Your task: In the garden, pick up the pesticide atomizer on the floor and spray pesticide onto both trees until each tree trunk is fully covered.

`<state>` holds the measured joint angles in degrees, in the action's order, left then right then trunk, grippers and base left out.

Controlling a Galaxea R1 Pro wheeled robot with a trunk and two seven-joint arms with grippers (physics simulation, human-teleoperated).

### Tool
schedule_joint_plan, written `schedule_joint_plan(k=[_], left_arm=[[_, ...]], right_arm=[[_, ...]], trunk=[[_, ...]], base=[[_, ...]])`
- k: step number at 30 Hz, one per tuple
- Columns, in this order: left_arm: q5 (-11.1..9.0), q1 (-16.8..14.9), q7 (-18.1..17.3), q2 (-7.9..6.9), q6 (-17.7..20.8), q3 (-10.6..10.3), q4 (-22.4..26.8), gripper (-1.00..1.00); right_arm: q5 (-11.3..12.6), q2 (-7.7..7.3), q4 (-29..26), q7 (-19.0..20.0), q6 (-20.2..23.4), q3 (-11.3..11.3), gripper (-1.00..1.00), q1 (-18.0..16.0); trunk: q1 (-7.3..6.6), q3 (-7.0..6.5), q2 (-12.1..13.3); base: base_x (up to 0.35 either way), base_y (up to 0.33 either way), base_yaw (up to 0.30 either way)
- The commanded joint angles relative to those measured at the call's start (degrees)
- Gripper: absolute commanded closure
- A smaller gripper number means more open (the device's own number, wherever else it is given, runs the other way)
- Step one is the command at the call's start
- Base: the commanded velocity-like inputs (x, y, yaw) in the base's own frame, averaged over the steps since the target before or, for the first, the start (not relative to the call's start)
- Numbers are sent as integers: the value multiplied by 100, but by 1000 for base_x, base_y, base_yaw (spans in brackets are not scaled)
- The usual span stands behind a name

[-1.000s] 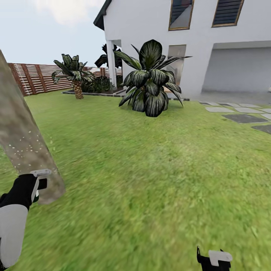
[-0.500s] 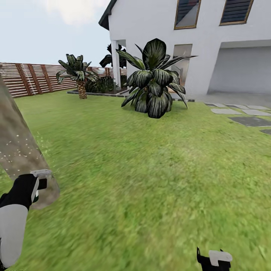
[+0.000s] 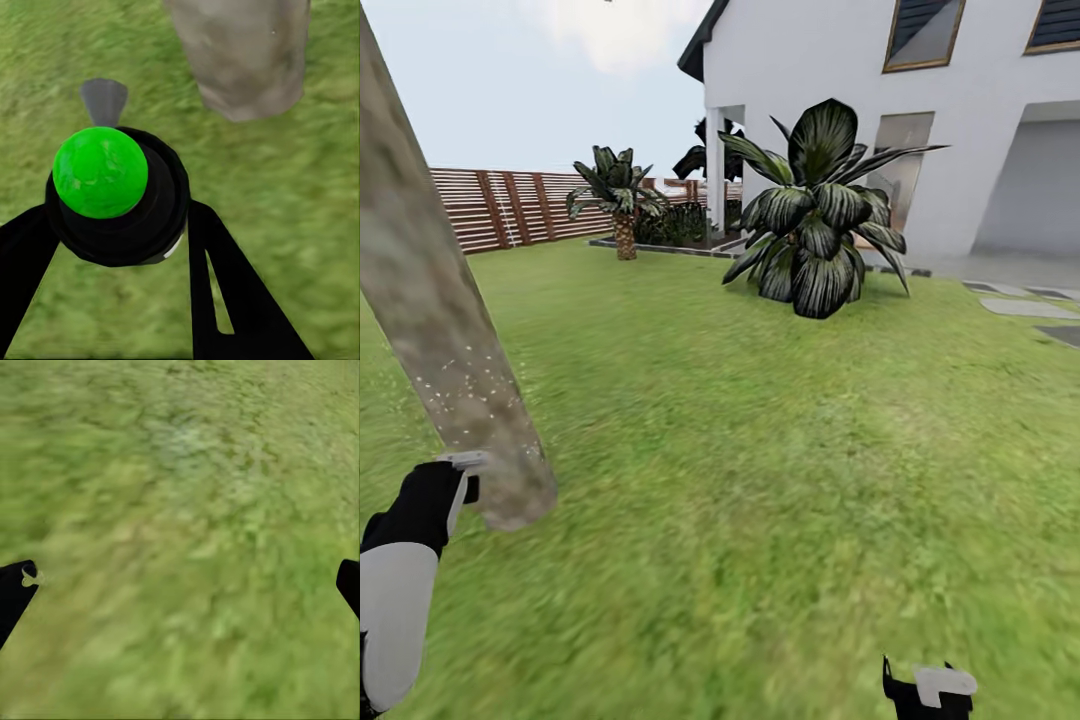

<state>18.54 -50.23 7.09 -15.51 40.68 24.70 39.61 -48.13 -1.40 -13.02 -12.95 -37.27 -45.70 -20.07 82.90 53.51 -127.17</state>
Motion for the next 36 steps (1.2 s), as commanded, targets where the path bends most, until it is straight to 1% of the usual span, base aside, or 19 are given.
schedule_joint_plan(k=[1,4,7,10,27,36], left_arm=[[-21,-4,31,3,16,6,3,100],[-25,-4,39,18,4,8,3,100],[-18,-4,46,85,-5,9,3,100],[-17,-4,48,150,-7,9,3,100],[-8,-4,73,154,-7,9,3,100],[-1,-4,81,154,-7,9,-5,100]], right_arm=[[-62,-1,10,-39,-17,-27,-100,-5],[-61,-1,10,-34,-17,-27,-100,-5],[-59,-1,10,-38,-17,-27,-100,-5],[-59,-1,10,-37,-17,-27,-100,-5],[-61,-1,10,-37,-17,-27,-100,-5],[-63,-1,10,-38,-17,-27,-100,-5]], trunk=[[-1,5,-2],[-1,5,-2],[-1,5,-2],[-1,5,-2],[-1,5,-2],[-1,5,-2]], base=[[0,0,278],[99,-86,278],[192,-185,210],[204,-197,33],[205,-199,4],[114,-250,256]])
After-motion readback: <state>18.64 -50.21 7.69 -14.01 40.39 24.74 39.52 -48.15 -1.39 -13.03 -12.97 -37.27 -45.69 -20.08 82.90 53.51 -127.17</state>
